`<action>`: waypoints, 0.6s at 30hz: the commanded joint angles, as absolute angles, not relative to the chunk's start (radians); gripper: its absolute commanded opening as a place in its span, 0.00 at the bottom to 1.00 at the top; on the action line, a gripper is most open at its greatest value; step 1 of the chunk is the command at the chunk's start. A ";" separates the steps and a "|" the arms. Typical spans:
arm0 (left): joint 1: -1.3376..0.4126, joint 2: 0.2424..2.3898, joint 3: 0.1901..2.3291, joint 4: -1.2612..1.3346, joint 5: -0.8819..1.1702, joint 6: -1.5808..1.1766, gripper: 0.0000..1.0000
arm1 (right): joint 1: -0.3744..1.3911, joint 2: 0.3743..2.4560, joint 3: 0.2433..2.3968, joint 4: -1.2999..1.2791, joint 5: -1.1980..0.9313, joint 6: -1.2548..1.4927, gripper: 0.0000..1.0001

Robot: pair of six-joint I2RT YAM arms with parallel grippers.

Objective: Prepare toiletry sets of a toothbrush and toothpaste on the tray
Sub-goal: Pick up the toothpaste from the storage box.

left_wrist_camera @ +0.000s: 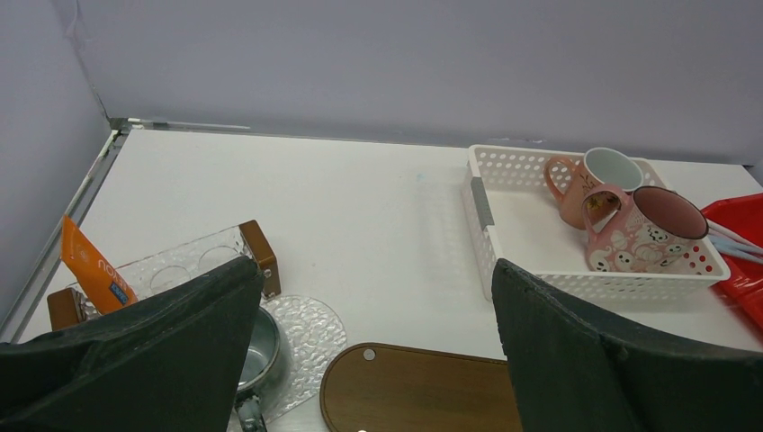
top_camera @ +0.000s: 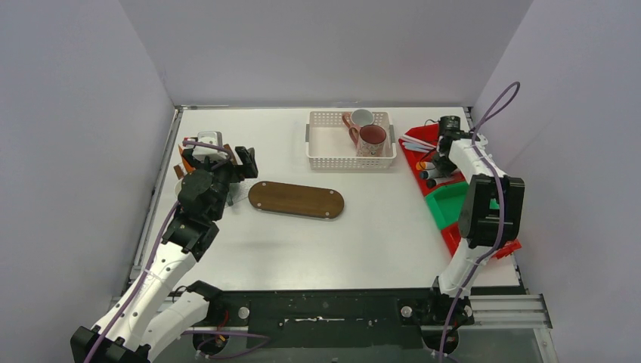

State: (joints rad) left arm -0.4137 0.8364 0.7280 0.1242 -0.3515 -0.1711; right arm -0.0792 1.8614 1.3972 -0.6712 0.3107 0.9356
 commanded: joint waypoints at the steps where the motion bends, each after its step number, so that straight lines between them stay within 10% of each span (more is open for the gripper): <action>1: -0.419 0.836 0.732 0.174 -0.343 -0.156 0.97 | -0.084 1.728 1.389 -0.637 0.307 0.911 0.10; 18: -0.419 0.848 0.737 0.185 -0.236 -0.195 0.97 | -0.083 1.351 1.046 -0.231 0.056 0.570 0.00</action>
